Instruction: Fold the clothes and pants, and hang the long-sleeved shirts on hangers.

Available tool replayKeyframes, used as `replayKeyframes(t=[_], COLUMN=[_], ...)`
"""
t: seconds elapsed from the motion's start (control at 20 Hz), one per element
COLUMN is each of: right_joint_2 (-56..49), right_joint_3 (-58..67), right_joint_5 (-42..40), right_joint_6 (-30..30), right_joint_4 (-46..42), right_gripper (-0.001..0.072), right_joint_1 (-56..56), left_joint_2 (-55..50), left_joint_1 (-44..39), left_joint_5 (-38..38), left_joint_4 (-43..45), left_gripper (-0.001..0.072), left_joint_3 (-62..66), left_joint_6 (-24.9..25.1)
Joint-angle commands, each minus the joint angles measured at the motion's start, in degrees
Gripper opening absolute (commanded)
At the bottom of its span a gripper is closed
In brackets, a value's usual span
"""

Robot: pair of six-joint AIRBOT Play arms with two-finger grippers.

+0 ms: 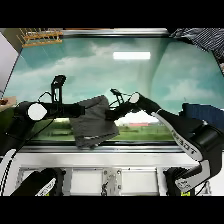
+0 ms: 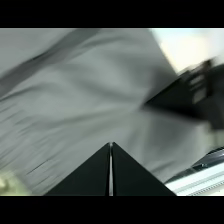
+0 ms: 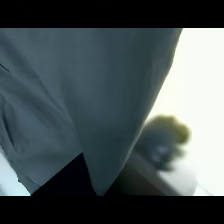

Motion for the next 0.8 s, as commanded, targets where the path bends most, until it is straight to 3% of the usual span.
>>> replayKeyframes(t=[0.0,0.15,0.3,0.5,0.75], right_joint_2=[9.3,17.9,23.1,25.7,29.6], right_joint_3=[0.2,0.2,0.2,0.2,0.2], right_joint_5=[6.5,10.1,10.0,8.3,5.0], right_joint_6=[10.7,13.3,14.4,22.1,24.9], right_joint_4=[-28.6,-42.1,-42.4,-42.1,-41.3], right_gripper=[0.0020,0.0020,0.0021,0.0020,0.0020], right_joint_1=[-9.6,-22.9,-37.4,-54.2,-64.0], left_joint_2=[0.0,0.0,0.0,0.0,0.0], left_joint_1=[0.0,0.0,0.0,0.0,0.0], left_joint_5=[-0.1,-0.1,-0.1,-0.1,-0.1], left_joint_4=[-0.1,-0.1,-0.1,-0.1,-0.1], left_gripper=[0.0004,0.0004,0.0004,0.0004,0.0004], left_joint_3=[0.0,0.0,0.0,0.0,0.0], left_joint_6=[0.0,0.0,0.0,0.0,0.0])
